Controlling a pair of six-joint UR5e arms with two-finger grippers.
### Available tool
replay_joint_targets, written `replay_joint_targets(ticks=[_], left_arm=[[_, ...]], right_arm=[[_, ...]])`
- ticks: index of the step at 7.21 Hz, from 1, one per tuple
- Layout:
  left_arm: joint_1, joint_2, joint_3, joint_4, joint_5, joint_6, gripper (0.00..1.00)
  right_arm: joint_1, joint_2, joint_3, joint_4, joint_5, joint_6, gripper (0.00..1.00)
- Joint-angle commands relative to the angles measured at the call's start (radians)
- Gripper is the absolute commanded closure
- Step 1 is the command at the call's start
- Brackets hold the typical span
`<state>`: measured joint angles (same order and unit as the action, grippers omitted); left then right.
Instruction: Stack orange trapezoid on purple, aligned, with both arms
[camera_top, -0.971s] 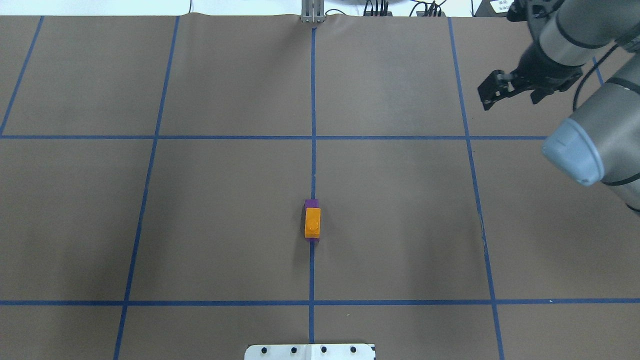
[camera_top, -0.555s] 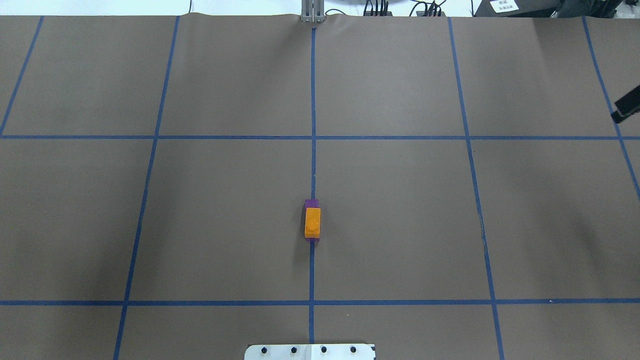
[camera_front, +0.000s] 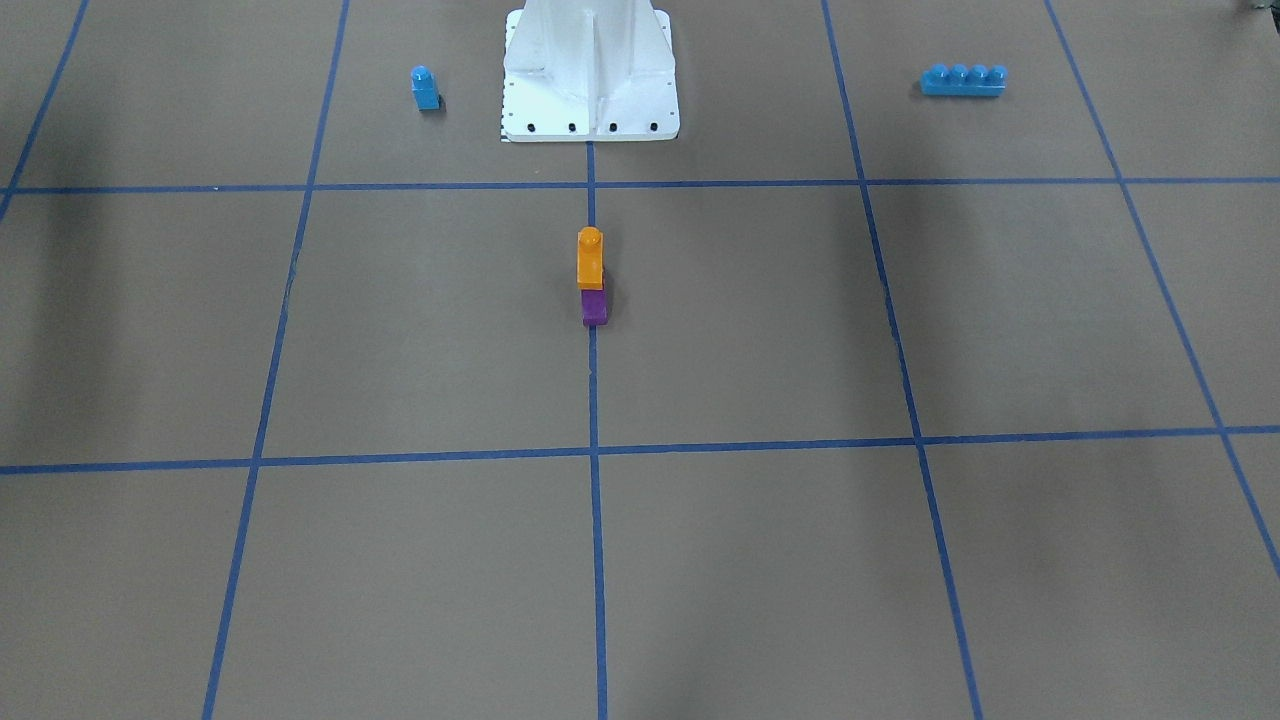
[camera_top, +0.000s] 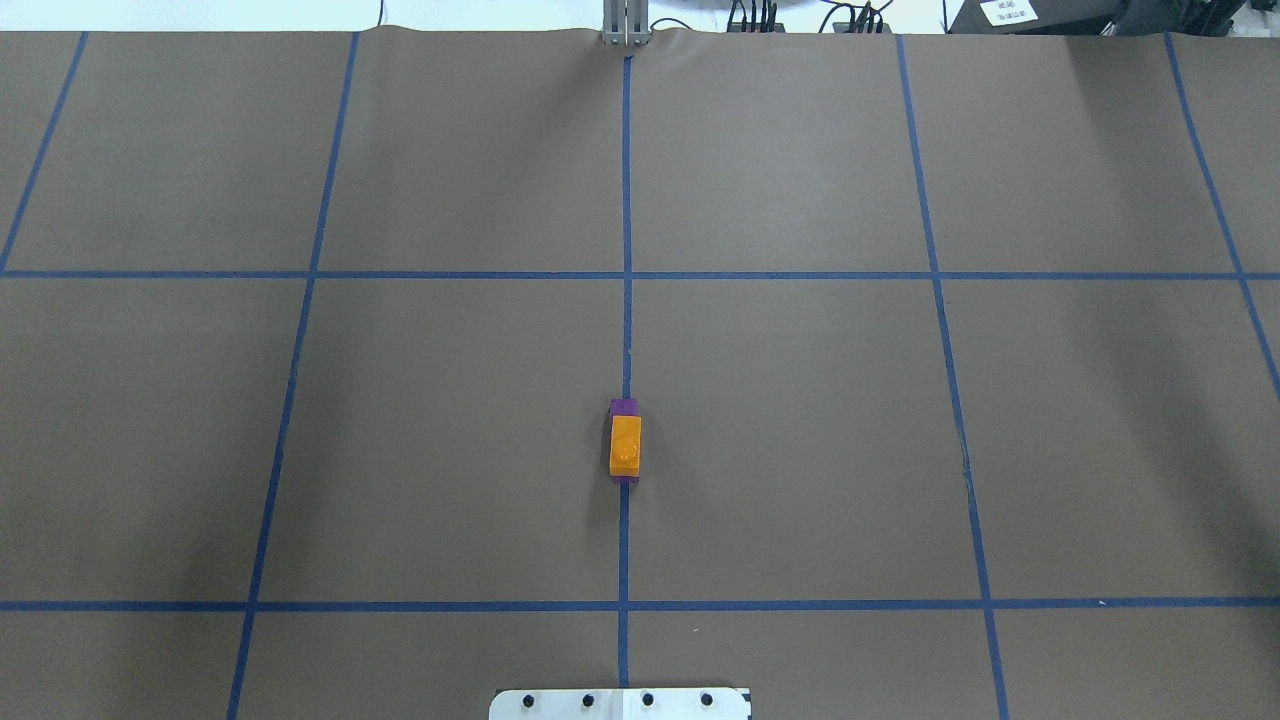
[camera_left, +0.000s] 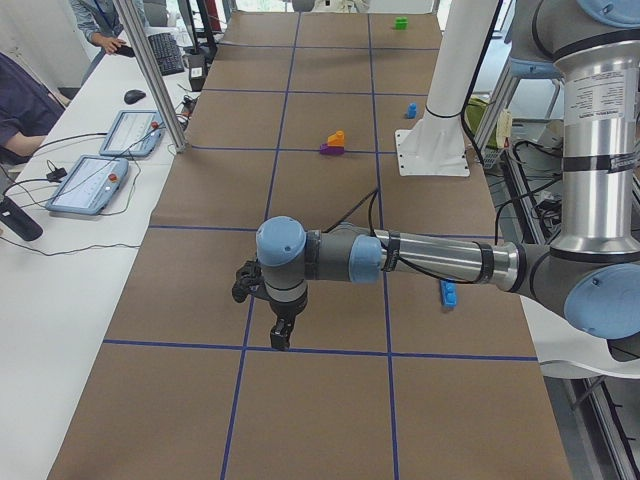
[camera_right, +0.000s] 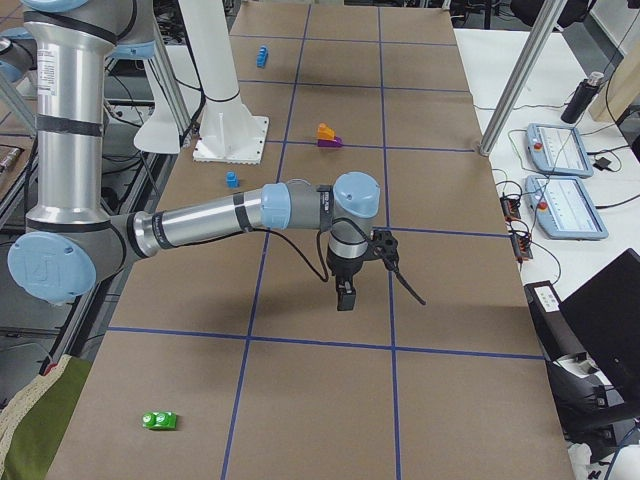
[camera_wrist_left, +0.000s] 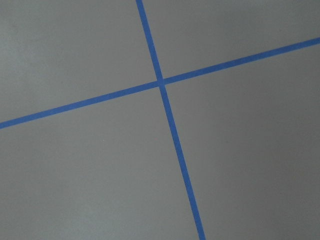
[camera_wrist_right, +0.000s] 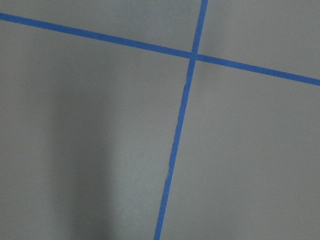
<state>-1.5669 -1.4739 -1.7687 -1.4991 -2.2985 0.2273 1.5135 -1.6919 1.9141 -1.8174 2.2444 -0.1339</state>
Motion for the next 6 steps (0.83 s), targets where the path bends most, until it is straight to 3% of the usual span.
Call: replay_joint_targets(ticks=[1,6], left_arm=[[-0.001,0.012,-0.003,-0.001,0.004,-0.003,0.00],[-0.001,0.010,-0.015,-0.003,0.008,0.000,0.00]], right_arm=[[0.005,-0.012,-0.076,0.077,0.001,-0.003,0.00],[0.005,-0.011,-0.107,0.119,0.003,0.005,0.00]])
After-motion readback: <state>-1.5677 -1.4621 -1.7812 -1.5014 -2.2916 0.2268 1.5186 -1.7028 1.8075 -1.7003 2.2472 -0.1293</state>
